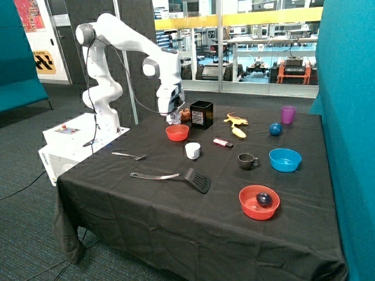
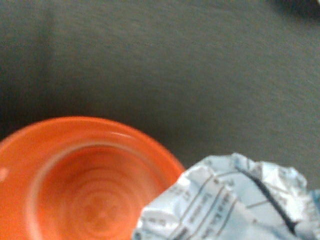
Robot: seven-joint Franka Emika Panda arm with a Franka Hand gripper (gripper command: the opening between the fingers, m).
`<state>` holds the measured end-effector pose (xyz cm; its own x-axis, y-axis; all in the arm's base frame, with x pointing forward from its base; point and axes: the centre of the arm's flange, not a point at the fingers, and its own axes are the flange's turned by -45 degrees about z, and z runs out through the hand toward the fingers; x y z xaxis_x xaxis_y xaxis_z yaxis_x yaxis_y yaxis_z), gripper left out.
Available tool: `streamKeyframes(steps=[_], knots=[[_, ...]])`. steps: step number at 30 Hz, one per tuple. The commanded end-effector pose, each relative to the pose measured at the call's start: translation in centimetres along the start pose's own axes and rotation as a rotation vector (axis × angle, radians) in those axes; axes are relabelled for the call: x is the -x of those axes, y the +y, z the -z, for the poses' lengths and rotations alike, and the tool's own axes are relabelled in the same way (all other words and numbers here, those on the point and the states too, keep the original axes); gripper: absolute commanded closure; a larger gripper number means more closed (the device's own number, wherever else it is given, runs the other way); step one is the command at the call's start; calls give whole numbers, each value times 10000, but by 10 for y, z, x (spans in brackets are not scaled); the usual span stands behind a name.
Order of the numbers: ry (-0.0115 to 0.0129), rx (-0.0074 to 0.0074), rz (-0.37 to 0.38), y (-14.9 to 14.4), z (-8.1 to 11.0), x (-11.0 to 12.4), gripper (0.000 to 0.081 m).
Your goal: Throw away the rubbish paper
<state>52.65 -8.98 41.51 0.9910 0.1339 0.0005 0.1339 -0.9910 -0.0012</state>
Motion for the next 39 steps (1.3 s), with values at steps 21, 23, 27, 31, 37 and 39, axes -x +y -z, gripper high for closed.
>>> streamKeyframes(steps=[21, 23, 27, 31, 37, 39], knots=[[-7, 11, 3142, -176, 35, -24, 808], [-7, 11, 3286, -184, 34, -25, 808], [-7, 11, 3446, -203, 33, -31, 808], [-7, 11, 3574, -217, 32, -39, 808], [-7, 11, 3969, -234, 34, -55, 808], [-7, 11, 3995, -237, 35, -61, 808]])
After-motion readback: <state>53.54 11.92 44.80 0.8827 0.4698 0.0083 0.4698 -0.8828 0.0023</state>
